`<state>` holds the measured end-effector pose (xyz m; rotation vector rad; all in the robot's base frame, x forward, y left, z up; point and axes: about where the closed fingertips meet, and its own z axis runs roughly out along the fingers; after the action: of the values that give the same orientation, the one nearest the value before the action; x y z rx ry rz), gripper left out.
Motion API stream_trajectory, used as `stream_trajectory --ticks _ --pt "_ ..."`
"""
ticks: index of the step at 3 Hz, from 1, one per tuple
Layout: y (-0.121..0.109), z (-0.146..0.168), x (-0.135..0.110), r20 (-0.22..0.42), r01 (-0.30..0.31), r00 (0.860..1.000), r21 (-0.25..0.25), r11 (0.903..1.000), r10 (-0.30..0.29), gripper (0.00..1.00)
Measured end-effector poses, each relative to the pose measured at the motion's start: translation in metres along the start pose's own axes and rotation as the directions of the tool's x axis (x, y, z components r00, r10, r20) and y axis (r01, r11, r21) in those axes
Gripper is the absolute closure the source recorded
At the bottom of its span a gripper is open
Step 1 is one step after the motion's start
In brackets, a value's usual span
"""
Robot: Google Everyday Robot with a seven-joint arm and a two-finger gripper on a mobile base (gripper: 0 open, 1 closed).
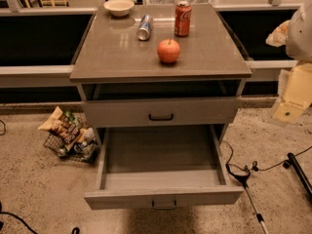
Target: Place apple into middle drawer
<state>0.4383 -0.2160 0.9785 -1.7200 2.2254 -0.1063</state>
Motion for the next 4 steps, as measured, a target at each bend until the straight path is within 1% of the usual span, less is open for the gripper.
stream_trajectory --ticks 1,2,3,4 --pt "0.0 0.0 0.0 0.0 0.0 1.0 0.0 1.0 0.0 0.0" --pt "-0.027 0.011 -0.002 0.043 -0.004 0.999 0.041 0.9992 0.002 0.0" --pt "-0.099 0.035 -0.013 0.187 -0.061 0.982 0.115 0.9914 0.039 0.0" --pt "-0.147 0.065 -0.037 0.331 -0.103 0.942 0.116 0.9879 0.059 0.0"
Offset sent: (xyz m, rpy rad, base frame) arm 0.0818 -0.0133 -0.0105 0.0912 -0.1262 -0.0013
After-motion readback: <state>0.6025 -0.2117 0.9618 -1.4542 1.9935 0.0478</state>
